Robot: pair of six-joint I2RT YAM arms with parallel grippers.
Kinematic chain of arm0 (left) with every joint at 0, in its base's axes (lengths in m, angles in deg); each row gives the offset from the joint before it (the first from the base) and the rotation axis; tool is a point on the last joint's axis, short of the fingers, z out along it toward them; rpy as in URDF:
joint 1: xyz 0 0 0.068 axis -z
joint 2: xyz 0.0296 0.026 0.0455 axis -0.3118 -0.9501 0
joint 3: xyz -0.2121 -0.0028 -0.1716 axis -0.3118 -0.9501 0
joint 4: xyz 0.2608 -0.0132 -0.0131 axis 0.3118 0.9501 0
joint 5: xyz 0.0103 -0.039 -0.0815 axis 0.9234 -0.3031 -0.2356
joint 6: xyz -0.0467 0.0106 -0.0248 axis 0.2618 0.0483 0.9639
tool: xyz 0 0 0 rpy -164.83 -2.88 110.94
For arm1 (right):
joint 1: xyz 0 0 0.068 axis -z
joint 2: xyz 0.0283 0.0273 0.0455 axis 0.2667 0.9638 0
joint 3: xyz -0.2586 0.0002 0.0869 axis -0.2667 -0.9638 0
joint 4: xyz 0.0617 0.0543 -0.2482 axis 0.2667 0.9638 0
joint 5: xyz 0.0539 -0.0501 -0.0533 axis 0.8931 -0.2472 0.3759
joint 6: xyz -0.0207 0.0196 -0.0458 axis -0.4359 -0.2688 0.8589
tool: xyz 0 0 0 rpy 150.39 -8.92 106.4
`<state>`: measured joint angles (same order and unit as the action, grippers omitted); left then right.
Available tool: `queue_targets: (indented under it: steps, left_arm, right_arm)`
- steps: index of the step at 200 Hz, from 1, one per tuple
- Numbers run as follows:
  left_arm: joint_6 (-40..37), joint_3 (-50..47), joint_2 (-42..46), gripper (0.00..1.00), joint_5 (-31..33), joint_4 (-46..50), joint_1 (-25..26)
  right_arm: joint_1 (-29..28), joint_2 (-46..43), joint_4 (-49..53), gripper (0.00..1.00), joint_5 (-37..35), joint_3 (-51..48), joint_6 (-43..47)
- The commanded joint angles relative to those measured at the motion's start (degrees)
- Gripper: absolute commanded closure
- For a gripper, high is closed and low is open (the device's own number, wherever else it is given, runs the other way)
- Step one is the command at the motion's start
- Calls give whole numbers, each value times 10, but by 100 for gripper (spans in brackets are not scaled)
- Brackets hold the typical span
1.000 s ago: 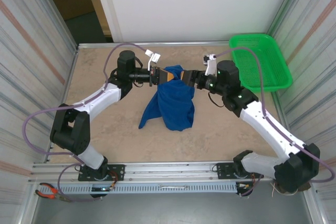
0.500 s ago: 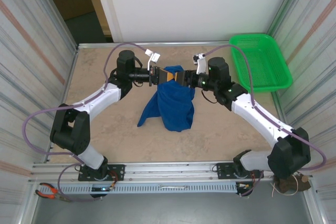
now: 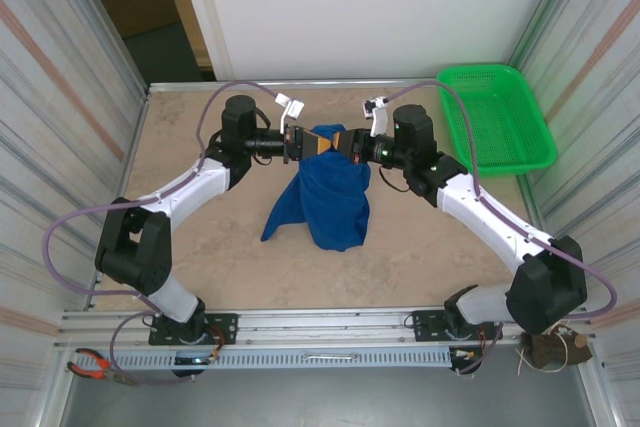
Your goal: Fold the inside-out t-shirt
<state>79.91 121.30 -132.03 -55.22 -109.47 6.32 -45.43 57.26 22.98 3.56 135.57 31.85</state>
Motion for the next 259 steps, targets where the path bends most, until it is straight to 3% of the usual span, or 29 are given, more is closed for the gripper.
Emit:
queue_targets:
  steps: [1,40,74,84,107,132,152,187,259]
  left_arm:
    - [-10,-5,18,95,-16,-9,6]
    - [-12,-19,22,61,2,-13,-2]
    - [-25,-32,32,47,48,6,-12]
    - [-45,-36,43,45,97,39,-12]
    - [-94,-64,102,44,273,105,-1]
    - [-147,-95,187,41,471,131,55]
    - [-181,-98,225,39,543,121,103]
    - [-202,-50,198,39,549,112,146]
    - [-212,23,103,54,517,91,155]
  right_arm:
    - [9,-26,-29,100,10,18,-17]
    - [35,-66,-39,100,11,13,-44]
    - [55,-82,-37,100,19,26,-61]
    - [57,-84,-34,100,20,32,-65]
    - [59,-85,-26,100,20,48,-74]
    - [55,-81,-8,100,8,66,-75]
    - [51,-74,-2,100,1,71,-74]
    - [41,-64,-2,100,-6,68,-74]
    - [16,-46,-1,100,-14,65,-73]
